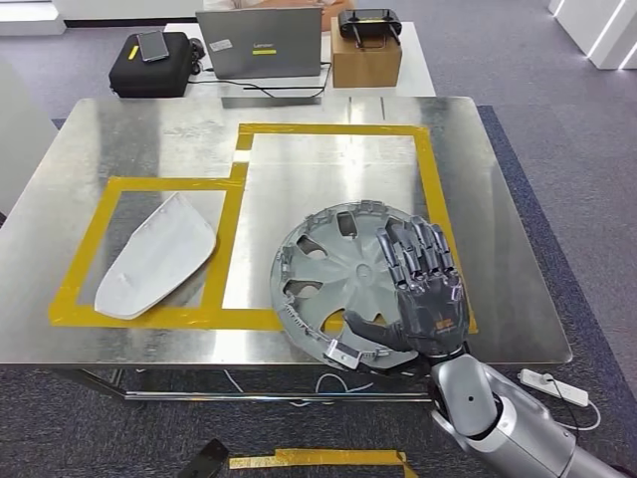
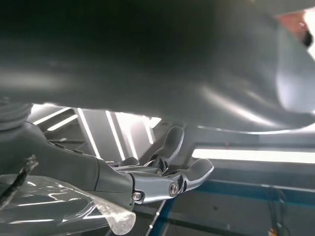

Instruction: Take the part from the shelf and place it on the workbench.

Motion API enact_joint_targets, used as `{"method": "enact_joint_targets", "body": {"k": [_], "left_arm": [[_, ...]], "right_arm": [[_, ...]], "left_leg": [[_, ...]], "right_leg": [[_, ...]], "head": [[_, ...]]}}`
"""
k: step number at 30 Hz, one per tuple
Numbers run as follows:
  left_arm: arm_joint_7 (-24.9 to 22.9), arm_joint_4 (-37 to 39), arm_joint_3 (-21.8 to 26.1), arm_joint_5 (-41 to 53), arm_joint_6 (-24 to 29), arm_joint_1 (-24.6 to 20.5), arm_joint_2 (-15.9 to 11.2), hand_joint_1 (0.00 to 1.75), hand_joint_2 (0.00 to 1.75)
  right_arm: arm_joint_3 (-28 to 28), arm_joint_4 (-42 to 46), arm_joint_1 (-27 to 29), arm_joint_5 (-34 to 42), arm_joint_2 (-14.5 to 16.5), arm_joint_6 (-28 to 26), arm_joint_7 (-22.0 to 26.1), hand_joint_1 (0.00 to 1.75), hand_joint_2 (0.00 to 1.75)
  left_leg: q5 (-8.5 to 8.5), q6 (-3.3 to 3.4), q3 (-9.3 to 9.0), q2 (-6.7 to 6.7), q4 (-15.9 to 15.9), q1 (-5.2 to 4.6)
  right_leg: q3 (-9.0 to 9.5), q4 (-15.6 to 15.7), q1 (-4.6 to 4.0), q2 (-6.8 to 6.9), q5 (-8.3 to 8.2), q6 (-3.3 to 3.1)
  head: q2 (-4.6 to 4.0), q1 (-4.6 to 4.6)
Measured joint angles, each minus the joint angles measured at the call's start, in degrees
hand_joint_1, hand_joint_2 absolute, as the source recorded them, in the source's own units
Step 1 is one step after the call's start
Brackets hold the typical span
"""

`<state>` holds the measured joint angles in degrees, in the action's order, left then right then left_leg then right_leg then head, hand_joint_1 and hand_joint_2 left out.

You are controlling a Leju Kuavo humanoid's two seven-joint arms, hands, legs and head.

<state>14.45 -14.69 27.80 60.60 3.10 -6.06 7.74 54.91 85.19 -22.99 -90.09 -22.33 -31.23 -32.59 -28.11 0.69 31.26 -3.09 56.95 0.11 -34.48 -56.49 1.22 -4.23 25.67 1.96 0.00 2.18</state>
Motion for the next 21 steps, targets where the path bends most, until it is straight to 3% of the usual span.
{"method": "enact_joint_targets", "body": {"k": [5,10,15,18,21], "left_arm": [[0.00,0.00,-0.02,0.04,-0.03,0.00,0.00,0.00,0.00],[-0.24,0.00,-0.02,0.03,-0.18,-0.02,0.00,0.00,0.00],[-0.42,0.00,-0.02,0.03,0.09,0.00,-0.01,0.00,0.00],[-0.46,0.00,-0.02,0.03,0.09,0.00,-0.02,0.00,0.00],[-0.46,0.00,-0.02,0.03,0.25,-0.04,0.03,0.00,0.00]], "right_arm": [[3.18,2.79,-1.83,-0.02,-0.91,0.88,-0.17,0.00,0.00],[9.81,3.88,-4.58,0.00,-1.07,2.18,-4.40,0.00,0.00],[14.31,3.92,-5.48,-0.01,-1.10,2.25,-4.94,0.00,0.00],[15.41,3.92,-5.54,0.01,-1.12,2.21,-4.96,0.00,0.00],[15.84,4.02,-5.37,0.02,-1.21,2.12,-4.92,0.00,0.00]], "left_leg": [[0.00,0.00,0.00,0.00,0.00,0.01],[0.00,0.00,0.00,0.00,0.03,-0.08],[-0.05,0.10,0.10,-0.02,0.31,-0.23],[-0.14,0.40,0.22,-0.01,0.61,-0.34],[0.38,1.08,0.24,0.34,0.60,-0.31]], "right_leg": [[-0.01,0.00,-0.03,0.00,0.00,0.00],[0.00,0.02,0.05,0.00,-0.03,0.04],[0.00,0.03,0.26,0.02,-0.09,0.18],[0.00,0.05,0.37,-0.05,-0.16,0.46],[-0.10,0.10,0.48,-0.20,-0.42,1.13]], "head": [[0.00,-0.01],[0.00,-0.01],[0.00,-0.02],[0.00,-0.02],[0.00,-0.02]]}}
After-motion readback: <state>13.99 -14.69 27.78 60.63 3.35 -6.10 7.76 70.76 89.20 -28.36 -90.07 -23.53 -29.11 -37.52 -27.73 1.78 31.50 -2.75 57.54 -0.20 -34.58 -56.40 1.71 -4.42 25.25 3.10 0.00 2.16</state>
